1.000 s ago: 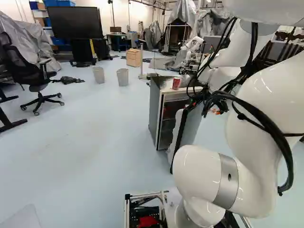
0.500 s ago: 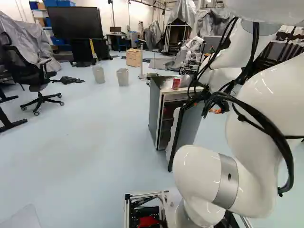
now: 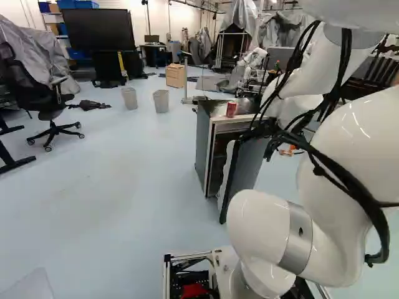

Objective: Grab a drink from the fridge

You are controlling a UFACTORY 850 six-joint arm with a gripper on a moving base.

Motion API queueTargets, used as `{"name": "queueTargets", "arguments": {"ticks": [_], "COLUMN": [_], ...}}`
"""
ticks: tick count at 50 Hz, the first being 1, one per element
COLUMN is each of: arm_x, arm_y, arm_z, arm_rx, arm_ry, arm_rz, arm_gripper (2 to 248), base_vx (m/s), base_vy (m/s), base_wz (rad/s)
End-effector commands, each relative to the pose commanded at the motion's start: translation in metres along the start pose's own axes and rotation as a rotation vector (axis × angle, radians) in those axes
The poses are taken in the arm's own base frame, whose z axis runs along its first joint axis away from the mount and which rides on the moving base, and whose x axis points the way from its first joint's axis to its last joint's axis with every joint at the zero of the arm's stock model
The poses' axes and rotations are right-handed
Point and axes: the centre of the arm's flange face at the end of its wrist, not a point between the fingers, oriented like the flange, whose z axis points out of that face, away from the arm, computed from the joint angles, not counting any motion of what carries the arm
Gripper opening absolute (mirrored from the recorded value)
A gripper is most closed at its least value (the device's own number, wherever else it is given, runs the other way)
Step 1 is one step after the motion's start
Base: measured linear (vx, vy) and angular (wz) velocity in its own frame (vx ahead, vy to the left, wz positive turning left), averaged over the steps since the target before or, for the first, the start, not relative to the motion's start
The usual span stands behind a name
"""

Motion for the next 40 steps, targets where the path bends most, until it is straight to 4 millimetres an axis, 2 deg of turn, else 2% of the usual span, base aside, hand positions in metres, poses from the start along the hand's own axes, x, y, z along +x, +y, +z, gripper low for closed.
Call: {"name": "queueTargets", "arguments": {"ticks": [40], "arm_x": [-0.003], "arm_y": [-0.007], "arm_z": [0.043], "arm_rx": [0.045], "arm_ry": [0.030], "arm_rz": [-0.282], "arm_gripper": [247], "base_vx": [0.000], "base_vy": [0.000], "base_wz": [0.000]}}
